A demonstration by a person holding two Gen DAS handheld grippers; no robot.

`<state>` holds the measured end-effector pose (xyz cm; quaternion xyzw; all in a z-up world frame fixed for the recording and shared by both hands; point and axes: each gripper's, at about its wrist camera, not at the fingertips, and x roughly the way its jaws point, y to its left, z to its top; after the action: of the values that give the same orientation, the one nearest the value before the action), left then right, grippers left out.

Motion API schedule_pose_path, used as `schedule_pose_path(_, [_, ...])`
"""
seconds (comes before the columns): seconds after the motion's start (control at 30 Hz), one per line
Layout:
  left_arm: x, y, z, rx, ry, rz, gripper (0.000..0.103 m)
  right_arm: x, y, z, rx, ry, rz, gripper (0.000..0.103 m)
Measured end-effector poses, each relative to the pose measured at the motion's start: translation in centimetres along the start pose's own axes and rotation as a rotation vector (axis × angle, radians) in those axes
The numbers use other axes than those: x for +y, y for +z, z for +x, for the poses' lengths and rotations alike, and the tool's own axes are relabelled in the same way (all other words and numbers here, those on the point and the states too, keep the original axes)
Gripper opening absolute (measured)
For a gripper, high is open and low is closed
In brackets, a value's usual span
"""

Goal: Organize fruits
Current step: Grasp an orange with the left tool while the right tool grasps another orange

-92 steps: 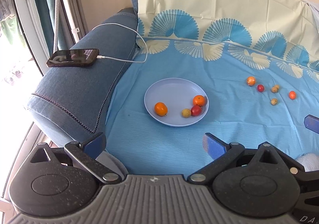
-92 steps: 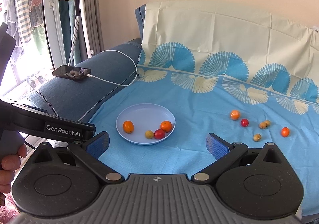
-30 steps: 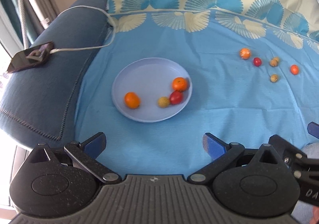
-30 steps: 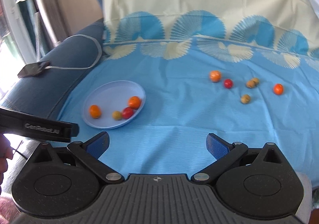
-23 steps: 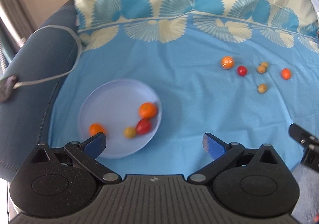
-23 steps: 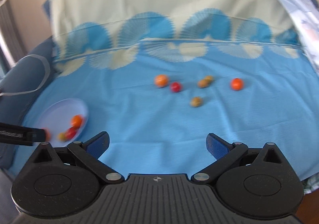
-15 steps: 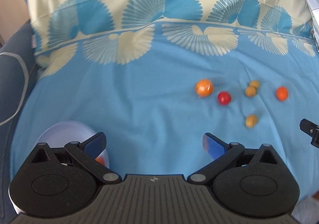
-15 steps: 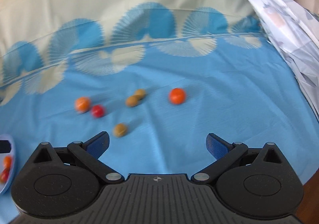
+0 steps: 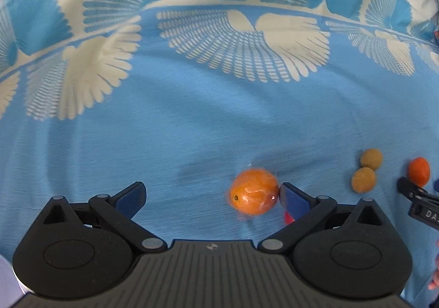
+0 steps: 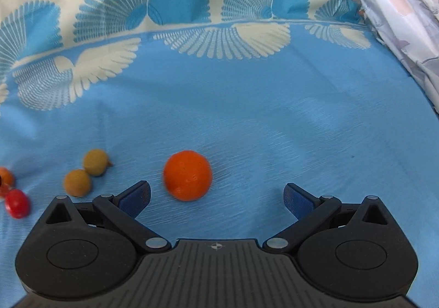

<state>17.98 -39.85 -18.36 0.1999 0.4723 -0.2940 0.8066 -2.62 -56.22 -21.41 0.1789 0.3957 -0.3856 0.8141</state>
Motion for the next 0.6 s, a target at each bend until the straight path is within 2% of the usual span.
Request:
schedule_pose_path(0.13, [-0.5, -0.5, 1.5, 0.022, 0.028, 0.014, 0.103, 0.3, 0.0, 0.7, -0.029, 0.007, -0.023, 0.102])
schedule_pose_path(0.23, [-0.2, -0.4, 1.9, 0.032, 0.022, -0.017, 0.103, 0.3, 0.0, 0.8, -0.030, 0.008, -0.021, 0.102])
schedule_pose_path(0.6, [-0.2, -0.3, 1.7, 0.037, 0.029, -0.014, 0.103, 1.5, 0.9, 0.9, 0.005, -0.033, -0.047, 0.102])
